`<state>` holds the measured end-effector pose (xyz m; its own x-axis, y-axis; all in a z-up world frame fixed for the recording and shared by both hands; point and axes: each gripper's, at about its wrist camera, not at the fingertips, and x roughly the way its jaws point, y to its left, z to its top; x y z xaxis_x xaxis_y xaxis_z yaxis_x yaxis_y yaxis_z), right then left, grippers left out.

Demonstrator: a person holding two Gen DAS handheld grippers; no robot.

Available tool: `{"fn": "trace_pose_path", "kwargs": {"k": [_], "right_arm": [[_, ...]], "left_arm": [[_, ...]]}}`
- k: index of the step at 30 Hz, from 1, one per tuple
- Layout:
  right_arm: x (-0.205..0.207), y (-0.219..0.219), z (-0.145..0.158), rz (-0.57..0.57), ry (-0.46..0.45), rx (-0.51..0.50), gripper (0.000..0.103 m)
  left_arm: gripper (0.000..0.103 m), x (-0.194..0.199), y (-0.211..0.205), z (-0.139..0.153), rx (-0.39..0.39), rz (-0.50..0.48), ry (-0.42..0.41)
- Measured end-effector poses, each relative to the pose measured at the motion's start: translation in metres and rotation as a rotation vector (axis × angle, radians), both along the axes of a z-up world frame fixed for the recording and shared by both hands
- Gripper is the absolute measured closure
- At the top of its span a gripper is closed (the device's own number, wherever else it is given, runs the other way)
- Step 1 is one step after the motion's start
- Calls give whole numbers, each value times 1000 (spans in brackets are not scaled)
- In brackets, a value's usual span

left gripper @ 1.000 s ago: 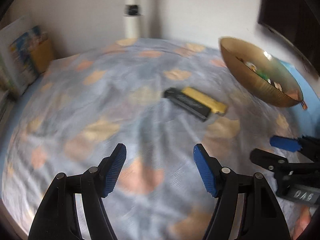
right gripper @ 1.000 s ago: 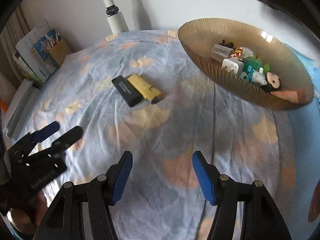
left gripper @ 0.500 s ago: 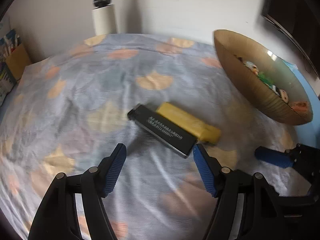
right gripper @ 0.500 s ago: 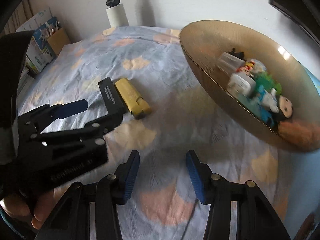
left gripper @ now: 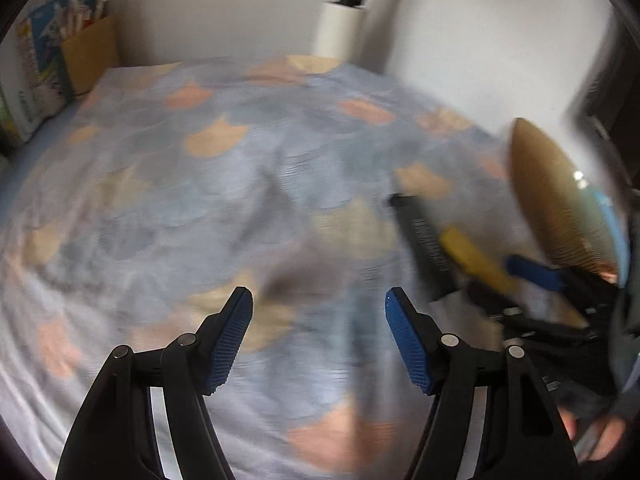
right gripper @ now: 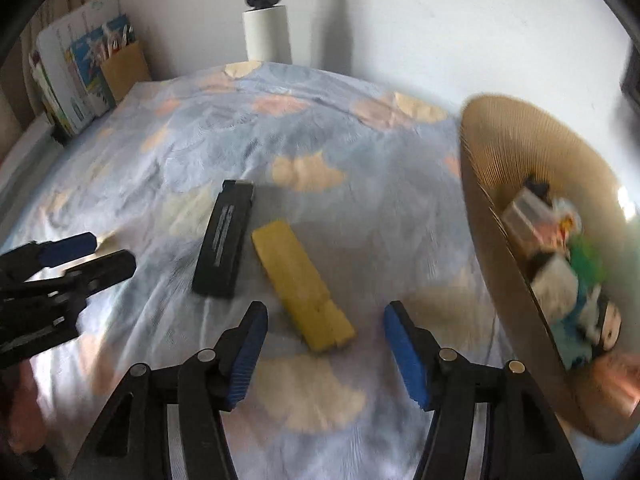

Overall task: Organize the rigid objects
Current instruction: 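Grasp the black lighter with the left tool while the right tool grasps the yellow lighter, then lift both lighters, carry them over the amber bowl and open both tools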

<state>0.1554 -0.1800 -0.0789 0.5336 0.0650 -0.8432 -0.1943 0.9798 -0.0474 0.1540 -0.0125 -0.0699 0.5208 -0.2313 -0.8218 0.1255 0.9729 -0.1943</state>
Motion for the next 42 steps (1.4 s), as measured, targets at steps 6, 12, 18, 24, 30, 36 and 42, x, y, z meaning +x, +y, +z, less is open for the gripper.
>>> {"fn": "trace_pose_path", "kwargs": {"k": [6, 12, 18, 24, 30, 36, 42], "right_arm": [[-10, 6, 1, 34, -23, -24, 75], [-36, -9, 1, -8, -20, -35, 78], [-44, -21, 3, -20, -15, 19, 78], [-74, -21, 5, -12, -10, 53, 78], [-123, -13, 10, 0, -20, 69, 78], [-165, -5, -1, 39, 46, 37, 78], [-161, -10, -3, 4, 49, 65, 45]], "left_arm": [[37, 6, -48, 2, 31, -58, -31], [46, 24, -76, -4, 86, -64, -51], [81, 27, -73, -4, 66, -82, -40], [81, -28, -50, -2, 52, -90, -38], [81, -109, -16, -5, 23, -57, -45], [81, -142, -6, -7, 12, -43, -67], [71, -140, -15, -7, 54, -52, -91]]}}
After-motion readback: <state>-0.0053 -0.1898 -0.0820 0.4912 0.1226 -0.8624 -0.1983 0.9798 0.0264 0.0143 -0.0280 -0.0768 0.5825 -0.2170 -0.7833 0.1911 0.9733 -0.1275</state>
